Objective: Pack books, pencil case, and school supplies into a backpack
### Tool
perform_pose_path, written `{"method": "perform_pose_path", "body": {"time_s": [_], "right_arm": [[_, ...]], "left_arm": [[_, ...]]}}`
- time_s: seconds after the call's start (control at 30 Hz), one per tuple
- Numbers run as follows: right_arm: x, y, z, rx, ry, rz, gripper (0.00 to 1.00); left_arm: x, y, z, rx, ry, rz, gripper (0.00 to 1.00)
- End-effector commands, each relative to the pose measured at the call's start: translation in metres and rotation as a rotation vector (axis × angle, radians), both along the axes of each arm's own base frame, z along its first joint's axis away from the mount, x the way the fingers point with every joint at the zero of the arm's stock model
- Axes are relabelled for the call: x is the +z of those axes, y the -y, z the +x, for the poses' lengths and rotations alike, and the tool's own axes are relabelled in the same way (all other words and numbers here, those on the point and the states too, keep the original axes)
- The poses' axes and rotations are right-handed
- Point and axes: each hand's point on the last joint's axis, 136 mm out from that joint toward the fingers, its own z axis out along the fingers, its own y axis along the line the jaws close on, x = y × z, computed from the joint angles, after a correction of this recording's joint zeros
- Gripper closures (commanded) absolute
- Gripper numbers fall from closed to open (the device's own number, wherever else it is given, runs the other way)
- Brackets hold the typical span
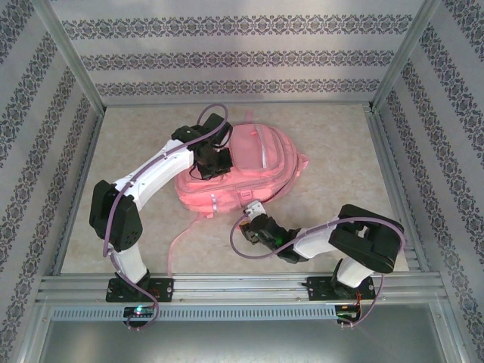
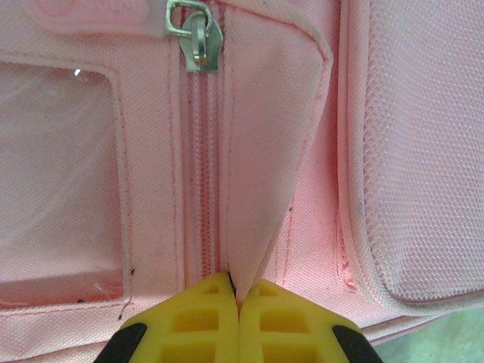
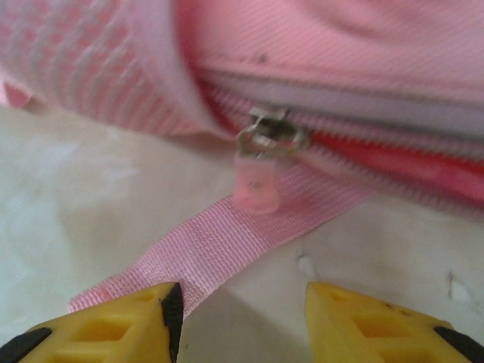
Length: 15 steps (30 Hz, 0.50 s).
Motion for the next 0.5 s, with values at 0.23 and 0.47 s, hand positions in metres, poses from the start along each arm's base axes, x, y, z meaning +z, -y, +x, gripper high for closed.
{"method": "perform_pose_path", "body": {"time_s": [0.23, 0.47], "right_arm": [[0.021, -0.026, 0.022, -0.012, 0.073, 0.083, 0.54], [0.011, -0.013, 0.040, -0.111, 0.084, 0.029, 0.62]], "left_arm": [[0.003, 0.002, 0.012, 0.019, 0.028, -0.061, 1.00], [0.002, 0.000, 0.010, 0.026, 0.019, -0.068, 1.00]]}}
